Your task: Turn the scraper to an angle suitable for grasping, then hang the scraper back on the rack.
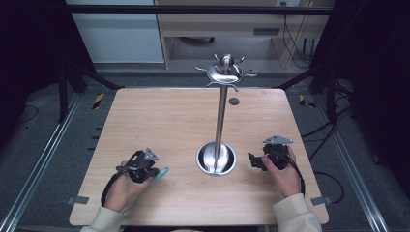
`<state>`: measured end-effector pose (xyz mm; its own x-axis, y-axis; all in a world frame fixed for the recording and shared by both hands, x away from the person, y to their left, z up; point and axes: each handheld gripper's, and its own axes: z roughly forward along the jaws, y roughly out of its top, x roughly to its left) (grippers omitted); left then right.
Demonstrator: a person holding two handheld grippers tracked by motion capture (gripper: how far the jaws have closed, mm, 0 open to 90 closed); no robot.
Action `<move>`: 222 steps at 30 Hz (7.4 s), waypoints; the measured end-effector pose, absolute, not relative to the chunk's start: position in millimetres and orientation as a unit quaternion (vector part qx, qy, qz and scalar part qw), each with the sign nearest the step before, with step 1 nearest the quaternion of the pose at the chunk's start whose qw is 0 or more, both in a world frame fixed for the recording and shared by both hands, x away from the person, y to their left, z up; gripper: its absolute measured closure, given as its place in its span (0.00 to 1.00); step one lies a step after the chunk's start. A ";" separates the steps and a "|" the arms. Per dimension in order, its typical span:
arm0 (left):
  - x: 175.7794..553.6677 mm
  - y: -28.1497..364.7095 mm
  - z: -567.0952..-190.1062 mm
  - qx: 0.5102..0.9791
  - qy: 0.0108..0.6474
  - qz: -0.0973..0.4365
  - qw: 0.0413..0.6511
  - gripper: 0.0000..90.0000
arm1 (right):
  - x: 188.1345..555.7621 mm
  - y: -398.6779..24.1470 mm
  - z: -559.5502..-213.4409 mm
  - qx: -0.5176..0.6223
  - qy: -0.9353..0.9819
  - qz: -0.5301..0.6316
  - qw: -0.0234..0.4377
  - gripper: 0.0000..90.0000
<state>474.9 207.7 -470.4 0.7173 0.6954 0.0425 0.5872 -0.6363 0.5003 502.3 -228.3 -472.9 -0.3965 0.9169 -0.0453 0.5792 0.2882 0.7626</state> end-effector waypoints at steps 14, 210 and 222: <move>460.4 189.1 -455.8 0.918 0.307 0.109 0.226 1.00 | 502.4 -228.6 -473.1 0.489 0.765 0.340 0.245 0.10; 428.9 151.7 -274.1 0.845 0.221 0.229 0.430 0.82 | 503.1 -226.9 -473.7 0.479 0.773 0.336 0.245 0.11; 429.3 143.5 -260.7 0.839 0.216 0.234 0.442 0.82 | 503.3 -227.3 -473.7 0.476 0.775 0.336 0.245 0.11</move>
<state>429.3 143.5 -260.7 0.7969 0.5694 0.2020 0.1554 -0.5163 0.8422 503.3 -227.3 -473.7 -0.4265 0.9025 -0.0602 0.5725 0.3208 0.7545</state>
